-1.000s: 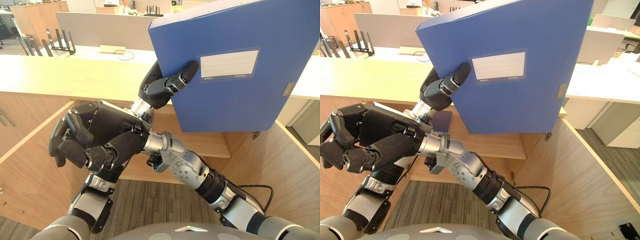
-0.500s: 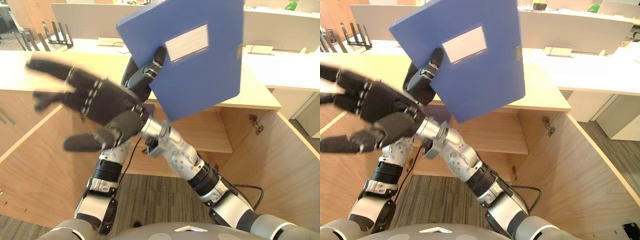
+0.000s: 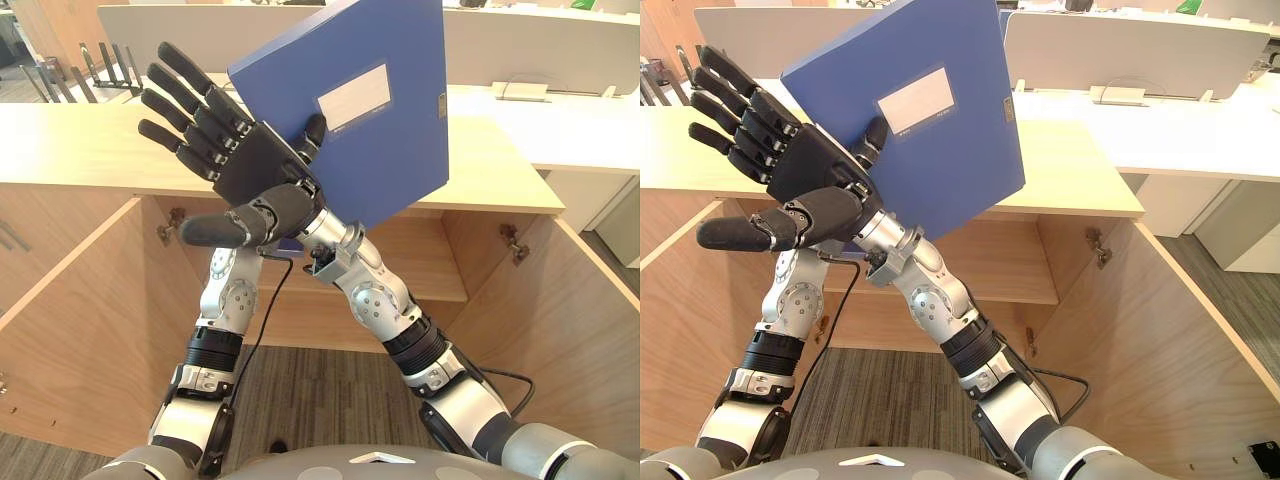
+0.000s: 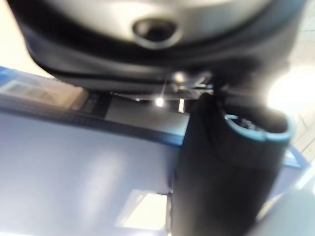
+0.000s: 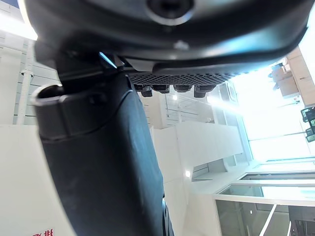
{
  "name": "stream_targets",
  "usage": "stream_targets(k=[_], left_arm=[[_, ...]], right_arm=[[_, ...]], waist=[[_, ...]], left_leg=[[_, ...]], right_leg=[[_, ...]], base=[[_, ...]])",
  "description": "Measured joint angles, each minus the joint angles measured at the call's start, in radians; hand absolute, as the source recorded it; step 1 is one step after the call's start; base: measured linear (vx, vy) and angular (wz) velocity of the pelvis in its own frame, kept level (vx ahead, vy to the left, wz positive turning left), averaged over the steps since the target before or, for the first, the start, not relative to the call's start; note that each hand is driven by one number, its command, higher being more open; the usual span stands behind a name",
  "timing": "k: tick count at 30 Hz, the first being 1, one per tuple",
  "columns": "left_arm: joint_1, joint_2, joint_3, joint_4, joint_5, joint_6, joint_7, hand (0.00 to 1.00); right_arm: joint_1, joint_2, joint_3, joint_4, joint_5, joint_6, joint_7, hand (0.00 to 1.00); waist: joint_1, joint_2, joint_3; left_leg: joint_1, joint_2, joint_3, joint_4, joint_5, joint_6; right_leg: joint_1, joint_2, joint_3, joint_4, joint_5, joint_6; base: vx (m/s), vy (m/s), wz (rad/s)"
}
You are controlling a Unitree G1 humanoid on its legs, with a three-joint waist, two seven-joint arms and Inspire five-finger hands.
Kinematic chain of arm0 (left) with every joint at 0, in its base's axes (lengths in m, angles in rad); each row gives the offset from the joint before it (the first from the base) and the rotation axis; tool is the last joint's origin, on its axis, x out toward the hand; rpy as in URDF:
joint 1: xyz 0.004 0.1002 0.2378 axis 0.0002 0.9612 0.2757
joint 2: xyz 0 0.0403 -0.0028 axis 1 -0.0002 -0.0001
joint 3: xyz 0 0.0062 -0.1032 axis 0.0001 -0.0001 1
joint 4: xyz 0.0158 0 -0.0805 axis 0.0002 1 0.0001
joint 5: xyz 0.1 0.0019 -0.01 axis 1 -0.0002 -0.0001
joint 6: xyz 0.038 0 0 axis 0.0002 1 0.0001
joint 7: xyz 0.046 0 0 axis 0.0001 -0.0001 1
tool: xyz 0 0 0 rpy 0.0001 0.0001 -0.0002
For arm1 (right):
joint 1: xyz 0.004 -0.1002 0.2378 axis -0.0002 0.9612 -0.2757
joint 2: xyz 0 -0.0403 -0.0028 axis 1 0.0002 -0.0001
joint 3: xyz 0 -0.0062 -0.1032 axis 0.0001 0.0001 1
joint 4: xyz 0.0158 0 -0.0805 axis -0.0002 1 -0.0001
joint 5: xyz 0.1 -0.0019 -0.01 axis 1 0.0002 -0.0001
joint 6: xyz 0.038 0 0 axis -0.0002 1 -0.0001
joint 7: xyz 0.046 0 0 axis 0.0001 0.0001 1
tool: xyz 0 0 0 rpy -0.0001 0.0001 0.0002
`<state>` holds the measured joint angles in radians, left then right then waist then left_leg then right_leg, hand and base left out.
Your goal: Walk over to the cabinet, pick up the folder, carry it to the office cabinet, place the folder inside the office cabinet, then close the office cabinet door
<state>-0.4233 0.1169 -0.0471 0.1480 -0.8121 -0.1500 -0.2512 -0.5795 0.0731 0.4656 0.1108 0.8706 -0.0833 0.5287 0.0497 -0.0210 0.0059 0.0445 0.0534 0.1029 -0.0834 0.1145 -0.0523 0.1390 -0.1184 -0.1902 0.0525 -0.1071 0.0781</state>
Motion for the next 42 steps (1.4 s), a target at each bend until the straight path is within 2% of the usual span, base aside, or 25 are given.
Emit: stream_targets(k=[7, 11, 13, 15, 19, 24, 28, 31, 33, 35, 36, 38, 42], left_arm=[[-0.002, 0.000, 0.041, 0.000, 0.003, -0.006, 0.004, 0.00], [-0.002, 0.000, 0.098, 0.000, 0.006, -0.043, 0.040, 0.00], [-0.002, 0.000, 0.120, 0.000, 0.015, -0.065, 0.073, 0.00], [-0.002, 0.002, 0.132, -0.002, 0.064, -0.084, 0.137, 0.00], [-0.016, -0.003, 0.101, 0.000, 0.121, -0.084, 0.225, 0.00], [-0.044, -0.025, 0.069, 0.000, 0.153, -0.084, 0.279, 0.00], [-0.062, -0.020, 0.062, 0.000, 0.163, -0.084, 0.295, 0.00], [-0.087, -0.017, 0.061, -0.001, 0.176, -0.083, 0.295, 0.00], [-0.087, -0.007, 0.062, -0.002, 0.185, -0.083, 0.288, 0.00], [-0.085, 0.015, 0.068, -0.002, 0.185, -0.083, 0.286, 0.00], [-0.085, 0.025, 0.082, -0.002, 0.185, -0.083, 0.284, 0.00], [-0.082, 0.044, 0.112, -0.002, 0.185, -0.083, 0.284, 0.00], [-0.034, 0.052, 0.144, -0.034, 0.185, -0.083, 0.283, 0.00]], right_arm=[[-0.001, -0.001, -0.053, -0.074, 0.011, -0.011, -0.051, 1.00], [-0.001, -0.013, -0.163, -0.106, 0.019, -0.093, -0.120, 1.00], [0.007, -0.026, -0.177, -0.106, 0.017, -0.126, -0.149, 1.00], [0.045, -0.030, -0.135, -0.105, -0.002, -0.142, -0.190, 1.00], [0.061, -0.024, 0.010, -0.077, -0.001, -0.118, -0.213, 1.00], [0.063, -0.031, 0.093, -0.076, 0.001, -0.082, -0.214, 1.00], [0.063, -0.032, 0.086, -0.091, 0.008, -0.080, -0.233, 1.00], [0.063, -0.043, 0.013, -0.160, 0.008, -0.082, -0.276, 1.00], [0.061, -0.043, -0.095, -0.212, 0.003, -0.102, -0.318, 1.00], [0.050, -0.053, -0.269, -0.278, -0.001, -0.172, -0.386, 1.00], [0.049, -0.066, -0.357, -0.313, -0.002, -0.226, -0.422, 1.00], [0.049, -0.108, -0.484, -0.357, -0.004, -0.300, -0.474, 1.00], [0.052, -0.188, -0.577, -0.431, -0.085, -0.361, -0.555, 1.00]], waist=[[0.001, 0.000, 0.000], [0.000, 0.003, -0.002], [0.000, 0.009, -0.005], [-0.002, 0.018, -0.011], [-0.003, 0.021, -0.014], [0.002, 0.020, -0.015], [-0.001, 0.019, -0.035], [0.003, 0.019, -0.036], [0.004, 0.018, -0.038], [0.005, 0.018, -0.038], [0.004, 0.018, -0.038], [0.000, 0.021, -0.040], [-0.010, 0.045, -0.055]], left_leg=[[0.000, 0.000, 0.002, 0.000, -0.001, 0.000], [0.000, 0.001, 0.004, 0.000, -0.001, 0.000], [0.001, 0.001, 0.007, 0.000, -0.002, 0.000], [0.002, 0.004, 0.012, 0.000, -0.003, -0.002], [0.003, 0.011, 0.014, 0.000, -0.003, -0.003], [0.009, 0.009, 0.011, 0.000, -0.003, -0.003], [0.009, 0.008, 0.012, 0.000, -0.003, -0.003], [0.010, 0.008, 0.011, 0.000, -0.003, -0.003], [0.010, 0.008, 0.011, 0.000, -0.003, -0.002], [0.008, 0.006, 0.011, 0.000, -0.002, -0.002], [0.008, 0.005, 0.011, 0.000, -0.002, -0.001], [0.007, 0.004, 0.012, 0.000, -0.002, -0.001], [0.007, 0.006, 0.014, 0.000, -0.002, -0.002]], right_leg=[[-0.002, 0.000, 0.002, 0.001, 0.000, 0.000], [-0.002, 0.000, 0.003, 0.001, 0.000, 0.000], [-0.004, 0.000, 0.005, 0.000, 0.000, 0.000], [-0.005, 0.002, 0.011, -0.001, 0.001, -0.001], [-0.007, 0.009, 0.015, -0.001, 0.002, -0.002], [0.002, 0.008, 0.011, -0.001, 0.002, -0.002], [0.002, 0.006, 0.010, -0.001, 0.002, -0.002], [0.002, 0.007, 0.010, 0.001, 0.002, -0.002], [0.002, 0.006, 0.010, 0.001, 0.002, -0.002], [0.001, 0.005, 0.010, 0.000, 0.003, -0.001], [0.002, 0.004, 0.010, -0.001, 0.003, 0.000], [0.001, 0.004, 0.011, -0.002, 0.003, 0.000], [0.003, 0.005, 0.016, -0.003, 0.003, 0.000]], base=[[0.00, 0.000, 0.00], [0.00, 0.000, 0.00], [0.00, 0.000, -0.04], [0.00, -0.006, -0.07], [0.00, -0.007, -0.03], [0.00, 0.000, 0.00], [0.00, 0.000, 0.00], [0.00, 0.000, 0.00], [0.00, 0.000, 0.00], [0.00, 0.000, 0.00], [0.00, 0.000, 0.00], [0.00, 0.000, -0.02], [0.00, 0.000, -0.05]])
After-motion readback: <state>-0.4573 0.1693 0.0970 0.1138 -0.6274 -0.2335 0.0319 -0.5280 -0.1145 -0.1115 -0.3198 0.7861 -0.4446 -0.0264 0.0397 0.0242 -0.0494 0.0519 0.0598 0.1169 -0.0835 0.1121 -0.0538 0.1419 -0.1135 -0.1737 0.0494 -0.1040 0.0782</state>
